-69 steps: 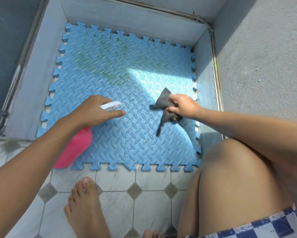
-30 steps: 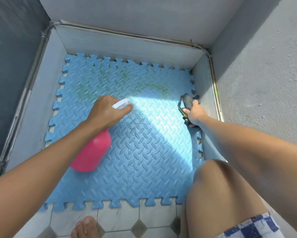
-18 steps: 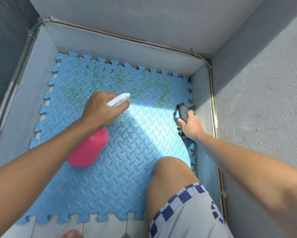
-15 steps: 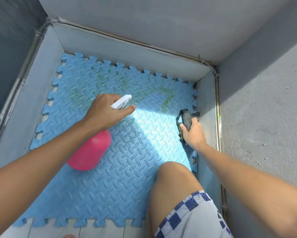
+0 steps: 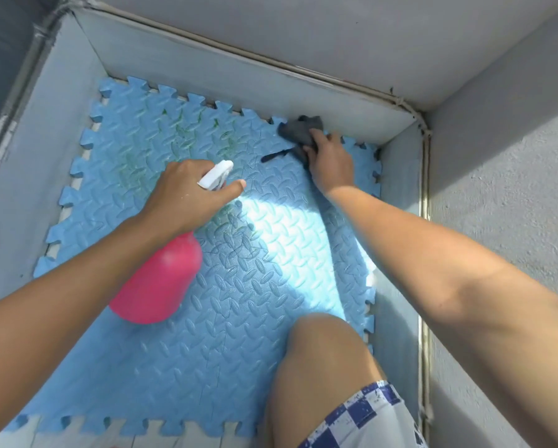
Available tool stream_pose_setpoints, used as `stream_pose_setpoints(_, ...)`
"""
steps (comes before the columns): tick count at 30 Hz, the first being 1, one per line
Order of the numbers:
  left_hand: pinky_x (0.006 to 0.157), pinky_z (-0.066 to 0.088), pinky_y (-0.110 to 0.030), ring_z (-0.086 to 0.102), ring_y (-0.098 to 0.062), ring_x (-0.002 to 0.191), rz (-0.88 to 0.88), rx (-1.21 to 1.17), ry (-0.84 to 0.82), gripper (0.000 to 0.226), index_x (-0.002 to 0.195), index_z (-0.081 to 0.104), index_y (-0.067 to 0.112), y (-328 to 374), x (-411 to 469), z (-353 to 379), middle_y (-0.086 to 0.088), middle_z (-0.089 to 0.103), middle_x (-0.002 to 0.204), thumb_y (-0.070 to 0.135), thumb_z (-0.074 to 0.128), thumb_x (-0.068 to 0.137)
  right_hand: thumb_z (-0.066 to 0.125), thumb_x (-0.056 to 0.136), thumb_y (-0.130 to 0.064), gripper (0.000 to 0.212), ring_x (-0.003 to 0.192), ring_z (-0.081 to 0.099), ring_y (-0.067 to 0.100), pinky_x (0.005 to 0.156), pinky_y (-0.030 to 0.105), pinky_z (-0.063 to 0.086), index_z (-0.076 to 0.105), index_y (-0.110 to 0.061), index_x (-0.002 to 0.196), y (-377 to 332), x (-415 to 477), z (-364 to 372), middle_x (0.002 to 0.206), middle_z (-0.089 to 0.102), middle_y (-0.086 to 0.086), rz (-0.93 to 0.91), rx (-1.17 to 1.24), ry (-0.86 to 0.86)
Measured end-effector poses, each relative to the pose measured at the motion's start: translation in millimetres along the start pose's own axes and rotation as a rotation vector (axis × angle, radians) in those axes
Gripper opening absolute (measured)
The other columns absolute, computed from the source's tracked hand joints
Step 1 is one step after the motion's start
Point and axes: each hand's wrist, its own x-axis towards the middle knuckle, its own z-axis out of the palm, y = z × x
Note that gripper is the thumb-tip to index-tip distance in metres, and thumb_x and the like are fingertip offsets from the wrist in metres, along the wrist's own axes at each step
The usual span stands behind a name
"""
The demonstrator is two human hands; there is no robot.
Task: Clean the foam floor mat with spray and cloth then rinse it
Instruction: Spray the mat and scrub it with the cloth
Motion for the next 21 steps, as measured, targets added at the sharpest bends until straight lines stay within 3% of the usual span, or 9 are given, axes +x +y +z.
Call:
stream_pose_setpoints(4,0.059,0.032,-0.033,0.041,-0.018,0.053,0.015,0.035,-0.034,0.058,0.056,0.035,0.017,-1.6,2.6,7.0,0.003,0.038,0.052,0.057,0.068,0.081,0.042,0.102,-0.025,0.035,0.104,0.060,0.048,0.086,0.047,0.048,0.052,-0.019,0.136,69.6,2.4,-10.4,0.129,0.053,0.021,0.251,-0.070,0.093)
stream_pose_setpoints(8,0.060,0.034,-0.034,0.040,-0.018,0.054,-0.002,0.057,-0.058,0.060,0.057,0.034,0.017,-2.9,4.2,8.3,0.001,0.039,0.054,0.055,0.072,0.084,0.044,0.101,-0.023,0.033,0.108,0.059,0.046,0.086,0.044,0.048,0.050,-0.016,0.133,81.8,-0.3,-13.2,0.129,0.054,0.021,0.437,-0.067,0.116)
stream_pose_setpoints(10,0.061,0.036,-0.035,0.040,-0.020,0.055,0.005,0.036,-0.045,0.060,0.058,0.035,0.016,-6.4,4.4,5.3,0.000,0.039,0.055,0.057,0.071,0.083,0.046,0.100,-0.024,0.034,0.107,0.059,0.044,0.085,0.043,0.047,0.051,-0.017,0.133,65.8,-11.5,-14.5,0.132,0.052,0.019,0.347,-0.063,0.075)
stream_pose_setpoints(12,0.060,0.034,-0.034,0.039,-0.022,0.056,0.016,0.014,-0.050,0.060,0.057,0.033,0.017,-7.8,3.2,3.9,0.001,0.037,0.054,0.058,0.069,0.081,0.051,0.098,-0.028,0.037,0.102,0.061,0.041,0.082,0.041,0.048,0.052,-0.019,0.134,43.9,-45.0,-10.3,0.131,0.054,0.015,0.133,-0.033,0.001)
stream_pose_setpoints(15,0.059,0.037,-0.037,0.038,-0.024,0.057,0.018,0.060,-0.101,0.062,0.058,0.033,0.014,-8.6,-3.8,8.0,-0.001,0.036,0.054,0.065,0.062,0.077,0.061,0.090,-0.033,0.039,0.095,0.064,0.034,0.078,0.041,0.054,0.058,-0.025,0.129,4.0,-128.9,6.7,0.116,0.060,0.007,-0.246,0.049,-0.133)
stream_pose_setpoints(17,0.061,0.043,-0.040,0.040,-0.026,0.059,0.001,0.088,-0.114,0.062,0.059,0.037,0.013,-8.7,-7.0,10.9,-0.003,0.039,0.054,0.067,0.061,0.075,0.065,0.088,-0.033,0.040,0.089,0.065,0.030,0.074,0.038,0.055,0.060,-0.026,0.127,-13.7,-165.2,16.5,0.107,0.058,0.004,-0.405,0.068,-0.168)
stream_pose_setpoints(19,0.059,0.039,-0.038,0.040,-0.025,0.057,0.002,0.074,-0.117,0.062,0.057,0.036,0.013,-7.2,-7.5,10.4,-0.002,0.038,0.053,0.066,0.063,0.075,0.065,0.090,-0.032,0.041,0.083,0.064,0.031,0.068,0.038,0.055,0.059,-0.026,0.130,-8.7,-157.7,13.5,0.106,0.058,0.005,-0.481,0.039,-0.194)
stream_pose_setpoints(21,0.058,0.038,-0.035,0.042,-0.025,0.054,0.005,0.054,-0.124,0.061,0.055,0.038,0.013,-6.7,-7.9,6.9,-0.002,0.041,0.051,0.064,0.065,0.077,0.060,0.094,-0.031,0.039,0.084,0.065,0.035,0.069,0.040,0.055,0.056,-0.028,0.133,15.7,-119.8,4.2,0.111,0.058,0.009,-0.355,-0.047,-0.156)
